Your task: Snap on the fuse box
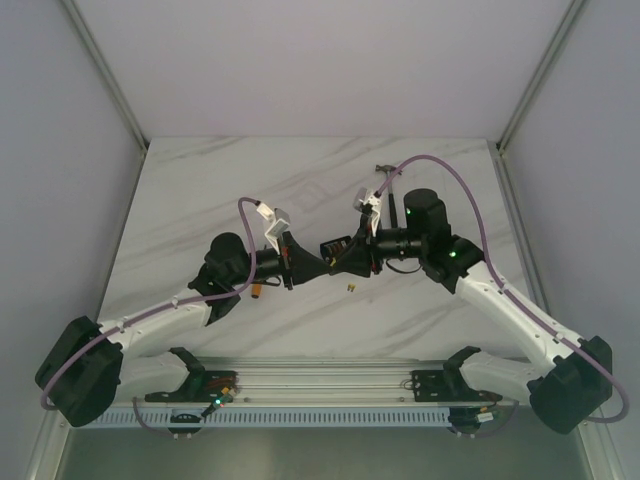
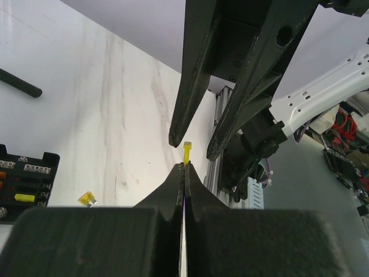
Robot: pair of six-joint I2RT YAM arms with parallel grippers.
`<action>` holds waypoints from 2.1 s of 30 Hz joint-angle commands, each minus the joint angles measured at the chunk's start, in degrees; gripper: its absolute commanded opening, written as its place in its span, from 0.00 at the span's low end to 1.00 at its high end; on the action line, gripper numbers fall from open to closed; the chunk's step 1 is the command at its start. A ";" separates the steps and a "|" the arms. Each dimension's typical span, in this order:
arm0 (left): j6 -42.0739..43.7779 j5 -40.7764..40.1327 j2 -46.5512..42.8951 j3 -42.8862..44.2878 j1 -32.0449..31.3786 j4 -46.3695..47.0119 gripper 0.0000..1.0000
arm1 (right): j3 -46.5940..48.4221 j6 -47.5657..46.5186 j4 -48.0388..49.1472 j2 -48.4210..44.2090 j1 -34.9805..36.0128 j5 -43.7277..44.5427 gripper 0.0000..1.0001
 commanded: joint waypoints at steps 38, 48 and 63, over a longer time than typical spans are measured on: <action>-9.26 -16.74 12.96 1.69 5.69 -4.79 0.53 | 2.45 3.24 1.02 12.14 1.65 28.47 0.00; -13.80 -18.01 23.81 6.25 5.70 -8.16 0.58 | 4.58 5.82 2.31 20.66 6.85 47.65 0.00; -23.68 -12.06 37.01 8.45 5.69 -3.04 0.55 | 5.87 8.45 4.41 28.42 9.93 54.85 0.00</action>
